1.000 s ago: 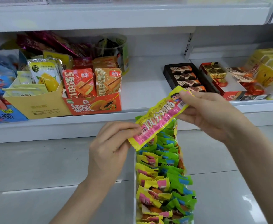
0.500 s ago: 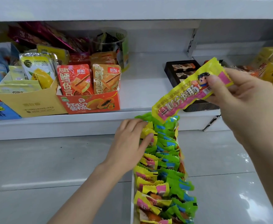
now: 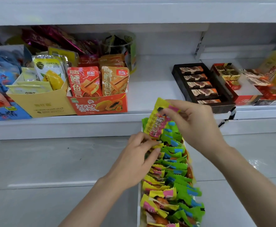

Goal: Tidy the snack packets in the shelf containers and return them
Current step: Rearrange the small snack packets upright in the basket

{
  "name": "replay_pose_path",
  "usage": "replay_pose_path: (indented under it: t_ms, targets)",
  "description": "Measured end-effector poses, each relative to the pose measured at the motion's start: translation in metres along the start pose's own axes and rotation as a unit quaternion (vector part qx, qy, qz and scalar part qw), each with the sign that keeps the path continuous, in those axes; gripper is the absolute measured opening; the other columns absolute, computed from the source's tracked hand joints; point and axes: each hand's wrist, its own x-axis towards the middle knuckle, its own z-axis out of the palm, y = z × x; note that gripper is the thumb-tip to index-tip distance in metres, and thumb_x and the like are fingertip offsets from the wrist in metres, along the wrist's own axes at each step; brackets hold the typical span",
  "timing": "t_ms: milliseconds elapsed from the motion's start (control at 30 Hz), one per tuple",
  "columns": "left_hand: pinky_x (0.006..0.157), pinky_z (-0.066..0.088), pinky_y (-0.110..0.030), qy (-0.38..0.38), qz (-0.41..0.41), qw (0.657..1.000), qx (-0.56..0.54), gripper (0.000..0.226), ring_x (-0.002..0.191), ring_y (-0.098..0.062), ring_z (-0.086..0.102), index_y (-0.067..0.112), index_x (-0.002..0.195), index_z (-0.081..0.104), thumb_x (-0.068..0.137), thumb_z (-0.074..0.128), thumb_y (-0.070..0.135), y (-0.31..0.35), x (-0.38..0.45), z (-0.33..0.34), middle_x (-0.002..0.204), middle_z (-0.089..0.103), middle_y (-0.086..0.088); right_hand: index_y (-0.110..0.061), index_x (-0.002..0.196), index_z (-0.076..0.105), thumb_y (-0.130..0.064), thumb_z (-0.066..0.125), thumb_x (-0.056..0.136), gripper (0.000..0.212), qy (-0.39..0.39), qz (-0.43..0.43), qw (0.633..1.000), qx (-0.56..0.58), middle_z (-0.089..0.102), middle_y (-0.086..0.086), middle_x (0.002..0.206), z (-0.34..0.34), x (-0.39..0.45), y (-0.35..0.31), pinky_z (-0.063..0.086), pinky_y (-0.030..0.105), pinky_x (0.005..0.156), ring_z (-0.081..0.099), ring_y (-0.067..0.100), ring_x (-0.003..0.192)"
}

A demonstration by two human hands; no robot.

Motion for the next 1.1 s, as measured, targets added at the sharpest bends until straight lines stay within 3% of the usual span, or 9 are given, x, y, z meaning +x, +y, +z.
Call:
replay_pose_path:
  t_ms: [100, 233, 367, 533, 633, 800, 933, 1000, 1100]
  targets:
    - [0.098, 0.028, -0.010, -0.004, -0.006, 1.000, -0.001, 0.047, 0.115, -0.002, 0.041, 0.022, 0.127, 0.066, 0.097, 0.041, 0.049, 0.001, 0.000, 0.000, 0.110, 0.044, 0.016, -0.019, 0.099, 0.080, -0.022, 0.072, 0.091, 0.012, -0.068, -0.002, 0.996, -0.066, 0.077, -0.003, 0.081, 0.018, -0.001, 0.008, 0.049, 0.015, 0.070, 0.065, 0.001, 0.068]
    - [0.096, 0.027, -0.005, -0.001, -0.015, 1.000, -0.013, 0.047, 0.115, 0.002, 0.041, 0.024, 0.127, 0.066, 0.096, 0.041, 0.050, 0.002, -0.001, 0.001, 0.110, 0.042, 0.019, -0.023, 0.097, 0.081, -0.036, 0.076, 0.084, 0.019, -0.124, 0.030, 0.975, -0.183, 0.076, 0.004, 0.089, 0.026, 0.009, 0.016, 0.048, 0.039, 0.083, 0.063, 0.024, 0.091]
    - [0.095, 0.027, -0.001, 0.006, -0.019, 1.000, -0.023, 0.047, 0.117, 0.003, 0.040, 0.024, 0.127, 0.065, 0.096, 0.043, 0.051, 0.001, -0.002, 0.001, 0.111, 0.041, 0.021, -0.027, 0.091, 0.081, -0.044, 0.080, 0.077, 0.022, -0.143, 0.063, 0.965, -0.209, 0.077, 0.001, 0.087, 0.026, 0.014, 0.015, 0.051, 0.034, 0.078, 0.067, 0.021, 0.085]
    - [0.094, 0.029, -0.001, 0.016, -0.017, 0.999, -0.038, 0.052, 0.116, 0.006, 0.043, 0.021, 0.127, 0.065, 0.094, 0.042, 0.054, 0.000, -0.004, 0.004, 0.114, 0.036, 0.023, -0.036, 0.106, 0.075, -0.045, 0.060, 0.094, 0.021, -0.231, 0.021, 0.917, -0.325, 0.072, -0.001, 0.103, 0.039, 0.010, 0.011, 0.037, 0.035, 0.089, 0.053, 0.022, 0.108]
    - [0.094, 0.029, 0.002, 0.024, -0.019, 0.998, -0.047, 0.056, 0.121, 0.012, 0.037, 0.022, 0.126, 0.063, 0.092, 0.040, 0.059, -0.003, -0.006, 0.005, 0.127, 0.027, 0.022, -0.038, 0.109, 0.073, -0.044, 0.058, 0.096, 0.021, -0.226, 0.019, 0.918, -0.326, 0.073, -0.005, 0.105, 0.033, 0.010, 0.013, 0.034, 0.035, 0.091, 0.052, 0.020, 0.109]
    - [0.106, 0.033, -0.014, 0.029, -0.016, 0.998, -0.048, 0.048, 0.131, 0.006, 0.037, 0.028, 0.121, 0.063, 0.092, 0.042, 0.059, -0.005, -0.005, 0.005, 0.155, 0.017, 0.023, -0.035, 0.111, 0.073, -0.038, 0.051, 0.100, 0.025, -0.256, 0.004, 0.920, -0.297, 0.073, -0.002, 0.103, 0.030, 0.006, 0.008, 0.038, 0.037, 0.093, 0.056, 0.021, 0.107]
    - [0.107, 0.036, -0.020, 0.026, -0.016, 0.999, -0.036, 0.046, 0.129, 0.002, 0.041, 0.025, 0.123, 0.065, 0.093, 0.045, 0.054, -0.007, -0.001, 0.002, 0.143, 0.038, 0.022, -0.025, 0.100, 0.079, -0.028, 0.068, 0.092, 0.013, -0.152, 0.061, 0.970, -0.177, 0.076, -0.007, 0.096, 0.010, 0.020, 0.017, 0.042, 0.017, 0.076, 0.056, 0.002, 0.071]
    - [0.102, 0.035, -0.016, 0.034, -0.011, 0.999, -0.026, 0.050, 0.123, 0.000, 0.042, 0.023, 0.123, 0.067, 0.093, 0.044, 0.056, -0.006, -0.002, 0.001, 0.132, 0.043, 0.020, -0.024, 0.099, 0.077, -0.029, 0.074, 0.088, 0.013, -0.101, 0.074, 0.976, -0.180, 0.073, -0.005, 0.100, 0.007, 0.023, 0.022, 0.046, 0.024, 0.080, 0.059, 0.007, 0.077]
    - [0.104, 0.030, -0.021, 0.055, -0.004, 0.998, 0.007, 0.050, 0.122, -0.008, 0.034, 0.026, 0.121, 0.069, 0.093, 0.043, 0.057, -0.006, -0.004, -0.001, 0.127, 0.051, 0.019, -0.023, 0.103, 0.077, -0.034, 0.078, 0.083, 0.024, -0.115, 0.069, 0.971, -0.197, 0.066, 0.001, 0.109, 0.017, 0.018, 0.028, 0.048, 0.041, 0.093, 0.062, 0.019, 0.099]
